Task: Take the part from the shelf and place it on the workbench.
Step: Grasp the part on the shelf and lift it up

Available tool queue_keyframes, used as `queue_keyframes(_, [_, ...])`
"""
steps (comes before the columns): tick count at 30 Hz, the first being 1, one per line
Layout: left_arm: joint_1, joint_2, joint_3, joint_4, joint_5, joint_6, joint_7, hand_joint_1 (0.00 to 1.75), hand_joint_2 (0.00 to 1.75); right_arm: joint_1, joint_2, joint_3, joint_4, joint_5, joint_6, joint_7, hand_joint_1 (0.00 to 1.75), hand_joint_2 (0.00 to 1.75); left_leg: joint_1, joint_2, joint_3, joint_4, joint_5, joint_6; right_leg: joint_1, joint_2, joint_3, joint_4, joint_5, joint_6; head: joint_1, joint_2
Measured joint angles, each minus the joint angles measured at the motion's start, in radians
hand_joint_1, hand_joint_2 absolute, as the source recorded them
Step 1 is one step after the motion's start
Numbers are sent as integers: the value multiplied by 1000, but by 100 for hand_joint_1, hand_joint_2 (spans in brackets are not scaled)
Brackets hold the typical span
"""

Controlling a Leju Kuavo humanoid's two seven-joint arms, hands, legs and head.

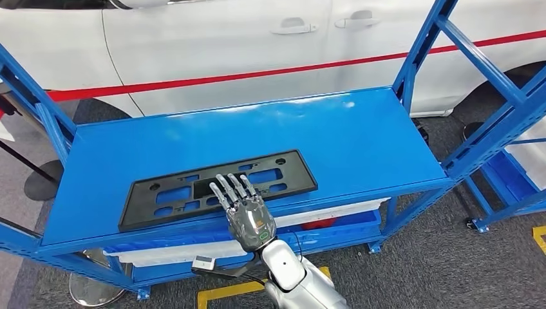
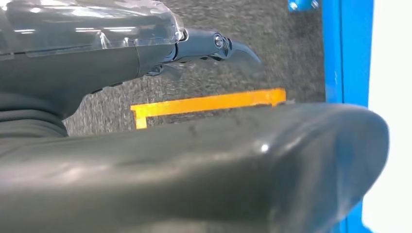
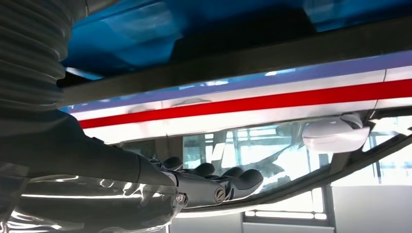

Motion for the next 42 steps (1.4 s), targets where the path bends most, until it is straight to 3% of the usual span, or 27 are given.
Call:
queue_keyframes(2, [0, 0, 0, 0, -2, 0, 0, 0, 0, -1, 0, -4, 0, 0, 0, 0, 0, 175, 2, 1, 7, -6, -2, 15, -3, -2, -23, 54, -31, 10, 1, 0])
queue_keyframes(5, [-2, 0, 0, 0, -4, -1, 0, 0, 0, -1, 0, -6, 4, 0, 0, 1, 0, 175, 1, 2, 16, -7, -10, 27, -5, -3, -133, 249, -103, 17, 2, 0])
queue_keyframes(6, [-2, 0, 0, 0, -5, -1, 0, 0, 0, 0, -1, -6, 7, 0, 0, 2, 0, 175, 0, 2, 20, -7, -13, 28, -6, -3, -162, 288, -105, 17, 2, 0])
queue_keyframes(7, [-2, 0, 0, 0, -7, -1, 0, 0, 0, -1, -1, -6, 10, 0, 0, 3, 0, 175, 0, 1, 25, -7, -17, 27, -5, -3, -172, 288, -85, 15, 2, 0])
queue_keyframes(8, [-1, 0, 0, 0, -8, -1, 1, 0, 0, -2, -1, -6, 14, 0, 0, 5, 0, 175, -1, 0, 33, -7, -22, 26, -5, -3, -162, 248, -47, 12, 2, 0])
queue_keyframes(10, [-1, -2, 0, 1, -12, 1, 4, 0, 0, -10, 0, -6, 25, 0, 0, 10, 0, 175, -3, -2, 46, -7, -33, 21, 0, -3, -107, 110, 38, -3, 1, 0])
queue_keyframes(12, [-3, -3, 0, 2, -17, 5, 6, 0, 0, -22, 2, -6, 42, 0, 0, 15, 0, 175, -5, -3, 49, -6, -40, 11, 8, -3, -74, 21, 69, -14, 1, 0])
queue_keyframes(15, [-6, -4, 0, 3, -23, 8, 7, 0, 0, -42, 11, -6, 77, 0, 0, 25, 30, 175, -3, -1, 51, -10, -46, -7, 8, -1, -68, 1, 63, -22, 1, 0])
queue_keyframes(16, [-6, -4, 0, 3, -25, 9, 7, 0, 0, -53, 16, -6, 93, 0, 3, 29, 62, 175, -4, 0, 50, -1, -55, -13, 4, -1, -62, -5, 62, -25, 1, 0])
queue_keyframes(17, [-8, -4, 0, 3, -27, 9, 7, 0, 0, -66, 22, -6, 111, 0, 11, 33, 95, 175, -4, 1, 39, 27, -71, -18, 1, -2, -55, -12, 62, -29, 0, 0])
queue_keyframes(19, [-10, -3, 0, 3, -32, 8, 10, 0, 0, -94, 33, -5, 150, 1, 37, 42, 148, 175, -2, 1, -19, 142, -124, -27, -1, -4, -47, -17, 60, -36, -2, 0])
queue_keyframes(20, [-10, -3, 0, 3, -35, 8, 11, 0, 0, -105, 36, -4, 168, 1, 55, 46, 158, 175, -1, 1, -58, 209, -148, -31, 0, -5, -46, -16, 58, -39, -2, 0])
queue_keyframes(21, [-10, -3, 0, 3, -38, 6, 12, 0, 0, -115, 39, -3, 185, 2, 71, 48, 163, 175, 0, 1, -88, 256, -156, -34, 1, -6, -45, -16, 57, -40, -2, 0])
queue_keyframes(22, [-10, -3, 0, 3, -39, 5, 13, 0, 0, -125, 41, -1, 200, 2, 87, 49, 168, 175, 0, 1, -102, 268, -144, -36, 2, -5, -44, -14, 55, -40, -2, 0])
queue_keyframes(23, [-10, -3, 0, 3, -41, 4, 13, 0, 0, -136, 45, 0, 214, 2, 103, 50, 170, 175, 1, 1, -96, 241, -113, -37, 2, -4, -43, -11, 52, -40, -2, 0])
queue_keyframes(25, [-13, -3, 0, 3, -44, 3, 15, 0, 0, -159, 54, 5, 233, 0, 139, 50, 171, 175, 2, 2, -42, 112, -36, -33, 2, 0, -39, -3, 45, -35, -2, 0])
queue_keyframes(26, [-15, -3, -1, 3, -47, 3, 16, 0, 0, -170, 58, 9, 239, -3, 160, 50, 173, 175, 1, 1, -17, 54, -13, -28, 3, 2, -40, 2, 41, -31, -2, 0])
queue_keyframes(27, [-17, -3, -1, 3, -51, 2, 18, 0, 0, -179, 61, 16, 243, -9, 179, 50, 174, 175, -1, 1, -1, 18, -3, -22, 5, 3, -41, 5, 39, -26, -1, 0])
queue_keyframes(31, [-21, -5, -2, 3, -58, 1, 22, 0, 0, -203, 70, 66, 250, -70, 248, 58, 175, 175, -1, 0, 5, -2, -1, 4, 5, 3, -46, 13, 32, -6, -1, 0])
queue_keyframes(33, [-25, -6, -2, 3, -58, 0, 22, 0, 0, -213, 72, 104, 250, -114, 266, 66, 175, 175, 3, 2, 7, -9, 4, 16, 3, 0, -75, 78, -10, 3, 0, 0])
queue_keyframes(35, [-28, -7, -2, 3, -58, 2, 22, 0, 0, -219, 72, 148, 250, -161, 272, 76, 175, 175, 2, 3, 7, -9, 4, 20, 0, -2, -138, 210, -73, 9, 1, 0])
queue_keyframes(36, [-28, -7, -2, 3, -58, 3, 22, 0, 0, -220, 72, 171, 251, -185, 271, 81, 175, 175, 2, 3, 7, -9, 4, 20, -2, -3, -165, 265, -90, 11, 1, 0])
queue_keyframes(37, [-27, -7, -2, 3, -58, 5, 22, 0, 0, -222, 72, 194, 252, -204, 269, 87, 175, 175, 2, 3, 8, -9, 3, 20, -3, -3, -179, 290, -90, 12, 1, 0])
queue_keyframes(38, [-27, -7, -2, 3, -58, 7, 22, 0, 0, -225, 72, 215, 253, -220, 265, 90, 175, 175, 2, 3, 9, -9, 2, 19, -4, -3, -173, 275, -69, 12, 1, 0])
queue_keyframes(40, [-26, -7, -2, 3, -56, 10, 22, 0, 0, -229, 72, 244, 258, -241, 249, 92, 175, 175, 2, 1, 14, -7, -1, 14, -6, -3, -111, 144, 0, 7, 1, 0])
queue_keyframes(42, [-26, -8, -2, 3, -51, 16, 20, 0, 0, -228, 72, 256, 267, -272, 202, 75, 175, 175, -2, -1, 13, -3, -6, 6, -3, -3, -57, 31, 38, 0, 1, 0])
